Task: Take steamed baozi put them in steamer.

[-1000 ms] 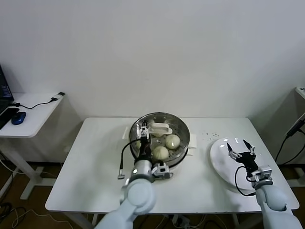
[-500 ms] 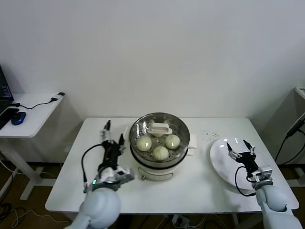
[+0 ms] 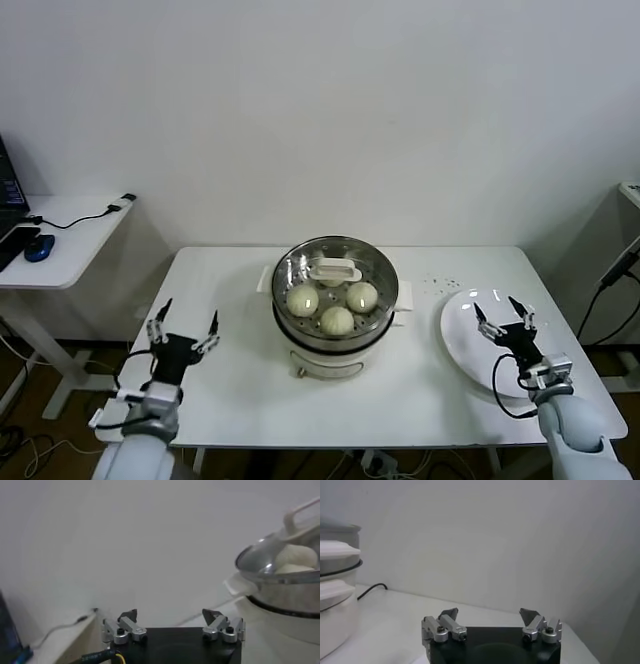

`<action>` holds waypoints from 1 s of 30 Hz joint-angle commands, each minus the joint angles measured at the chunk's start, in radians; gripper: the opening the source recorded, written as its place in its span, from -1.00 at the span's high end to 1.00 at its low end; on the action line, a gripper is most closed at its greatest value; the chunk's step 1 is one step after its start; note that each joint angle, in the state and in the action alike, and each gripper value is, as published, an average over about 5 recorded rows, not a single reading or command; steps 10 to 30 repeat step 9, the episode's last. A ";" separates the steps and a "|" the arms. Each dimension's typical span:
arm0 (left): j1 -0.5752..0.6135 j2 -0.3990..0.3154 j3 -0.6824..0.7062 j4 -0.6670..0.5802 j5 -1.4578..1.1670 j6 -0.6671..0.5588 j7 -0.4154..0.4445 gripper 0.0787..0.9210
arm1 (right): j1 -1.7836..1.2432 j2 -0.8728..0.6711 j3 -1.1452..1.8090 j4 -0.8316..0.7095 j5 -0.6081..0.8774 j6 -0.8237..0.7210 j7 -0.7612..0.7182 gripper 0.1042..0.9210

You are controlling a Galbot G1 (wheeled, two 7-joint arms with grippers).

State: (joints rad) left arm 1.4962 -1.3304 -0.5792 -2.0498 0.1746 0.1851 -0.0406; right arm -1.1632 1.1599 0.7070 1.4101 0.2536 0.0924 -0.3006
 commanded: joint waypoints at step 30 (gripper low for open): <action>0.122 -0.101 -0.176 0.102 -0.240 -0.239 -0.007 -0.77 | -0.048 0.016 0.011 0.075 0.044 -0.013 -0.006 -0.76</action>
